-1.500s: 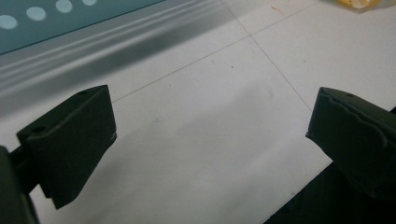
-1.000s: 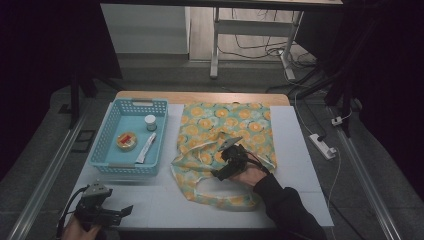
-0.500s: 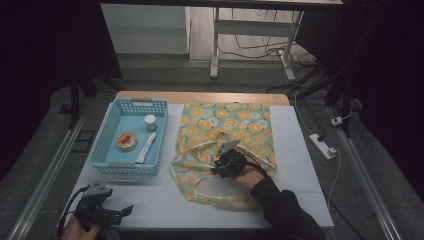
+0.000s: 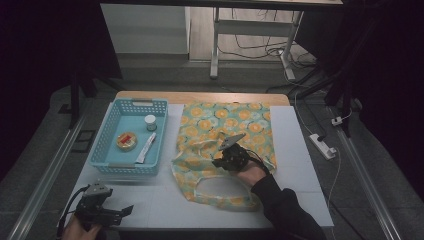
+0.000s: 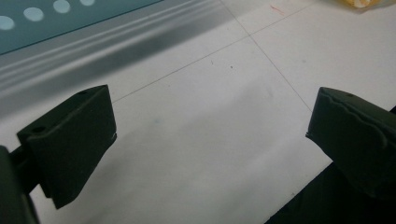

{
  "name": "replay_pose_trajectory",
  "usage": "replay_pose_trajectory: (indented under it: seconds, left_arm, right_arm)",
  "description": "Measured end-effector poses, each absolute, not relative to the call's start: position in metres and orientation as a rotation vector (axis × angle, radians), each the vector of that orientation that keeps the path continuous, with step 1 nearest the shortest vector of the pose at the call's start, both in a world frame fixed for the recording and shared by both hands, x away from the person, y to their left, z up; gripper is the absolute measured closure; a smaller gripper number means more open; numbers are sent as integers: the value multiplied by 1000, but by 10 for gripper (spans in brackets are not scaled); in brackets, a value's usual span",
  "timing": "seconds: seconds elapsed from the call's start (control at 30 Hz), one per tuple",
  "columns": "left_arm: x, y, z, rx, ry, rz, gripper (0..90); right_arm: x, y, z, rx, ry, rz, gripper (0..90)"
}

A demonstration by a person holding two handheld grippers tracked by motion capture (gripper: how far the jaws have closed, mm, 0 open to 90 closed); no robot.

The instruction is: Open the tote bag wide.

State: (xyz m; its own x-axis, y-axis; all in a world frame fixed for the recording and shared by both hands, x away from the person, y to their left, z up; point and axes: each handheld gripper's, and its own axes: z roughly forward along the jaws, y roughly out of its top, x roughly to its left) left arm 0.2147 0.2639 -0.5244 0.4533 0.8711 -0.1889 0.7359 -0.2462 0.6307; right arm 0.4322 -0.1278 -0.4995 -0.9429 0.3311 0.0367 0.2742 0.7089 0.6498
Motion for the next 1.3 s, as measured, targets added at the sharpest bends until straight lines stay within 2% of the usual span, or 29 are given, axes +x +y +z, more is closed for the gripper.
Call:
replay_pose_trajectory:
  seconds: [1.3]
  left_arm:
    - [216, 264, -525, 2041, 1349, 248, 2]
  right_arm:
    - [448, -141, -432, 615, 2664, 1289, 900]
